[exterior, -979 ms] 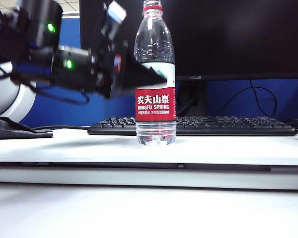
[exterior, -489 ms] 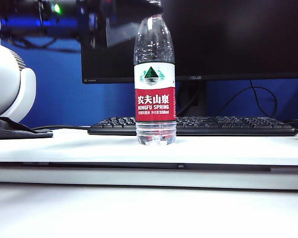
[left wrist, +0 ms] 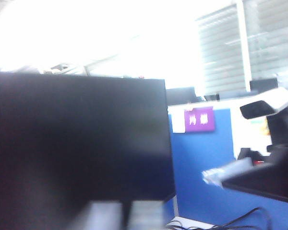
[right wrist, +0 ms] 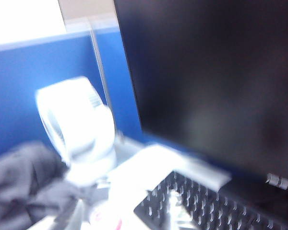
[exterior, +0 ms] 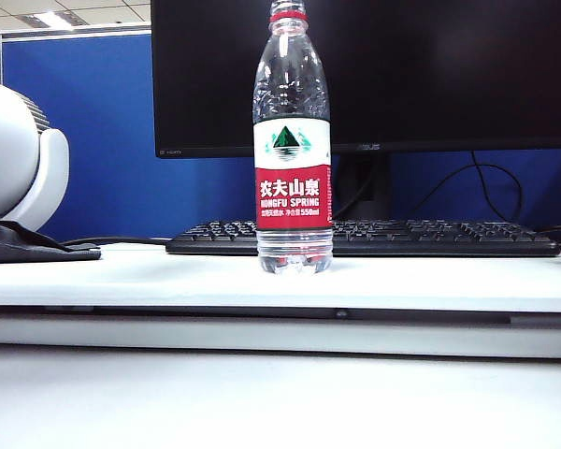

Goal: Unscrew the cap from the plastic bottle on the table.

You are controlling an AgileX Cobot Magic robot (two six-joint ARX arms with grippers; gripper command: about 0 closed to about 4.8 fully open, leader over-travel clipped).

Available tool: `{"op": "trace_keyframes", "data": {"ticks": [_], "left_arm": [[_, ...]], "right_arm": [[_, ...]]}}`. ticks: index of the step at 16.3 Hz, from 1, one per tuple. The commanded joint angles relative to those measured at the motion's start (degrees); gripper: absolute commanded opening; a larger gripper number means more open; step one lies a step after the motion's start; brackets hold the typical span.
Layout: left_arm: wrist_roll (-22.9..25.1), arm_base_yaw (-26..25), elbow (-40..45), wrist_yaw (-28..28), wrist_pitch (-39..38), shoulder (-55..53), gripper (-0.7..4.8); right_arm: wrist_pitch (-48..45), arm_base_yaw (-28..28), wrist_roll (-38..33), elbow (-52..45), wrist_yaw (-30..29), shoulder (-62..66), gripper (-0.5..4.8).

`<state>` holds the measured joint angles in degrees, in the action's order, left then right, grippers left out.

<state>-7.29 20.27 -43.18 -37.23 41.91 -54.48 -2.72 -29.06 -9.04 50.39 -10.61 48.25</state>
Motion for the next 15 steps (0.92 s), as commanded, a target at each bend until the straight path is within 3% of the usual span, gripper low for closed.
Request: {"op": "trace_keyframes", "data": {"ticks": [1, 2, 4, 6, 8, 10, 12, 14, 15], "left_arm": [[2.4, -2.34, 0.02, 5.79, -26.1, 17.09, -0.06], [3.08, -2.34, 0.09, 11.04, -35.45, 23.67, -0.06], [2.36, -2.32, 0.17, 14.34, -48.74, 37.03, -0.06], [-0.07, -2.32, 0.46, 16.72, -56.54, 46.93, -0.06], [-2.21, -2.29, 1.88, 16.68, -62.29, 54.23, -0.06], [-3.74, -2.19, 1.92, 16.46, -68.24, 54.25, -0.06], [-3.65, -2.21, 5.07, 14.19, -72.13, 54.27, -0.06], [-3.91, -2.21, 10.16, 13.88, -72.04, 54.27, -0.06], [-8.13, -2.21, 14.73, 13.9, -69.66, 54.27, -0.06]], "right_arm": [[5.11, 0.02, 0.09, 0.31, 0.81, -6.34, -0.04], [10.23, 0.02, 0.77, -0.07, 2.93, -10.19, -0.04], [15.47, 0.02, 1.55, -3.56, 2.95, -19.63, -0.03], [17.4, -0.24, 0.37, -7.52, -0.17, -30.58, -0.03], [18.88, -0.2, -4.13, -10.14, -0.26, -39.85, -0.04], [21.44, -0.2, -8.09, -10.34, -0.7, -46.27, -0.03], [30.01, -0.22, -8.13, -9.73, -4.07, -48.06, -0.03], [36.54, 0.13, -8.48, -11.72, -3.91, -48.06, -0.03], [38.97, 0.13, -8.63, -13.49, -2.51, -48.06, -0.03]]}}
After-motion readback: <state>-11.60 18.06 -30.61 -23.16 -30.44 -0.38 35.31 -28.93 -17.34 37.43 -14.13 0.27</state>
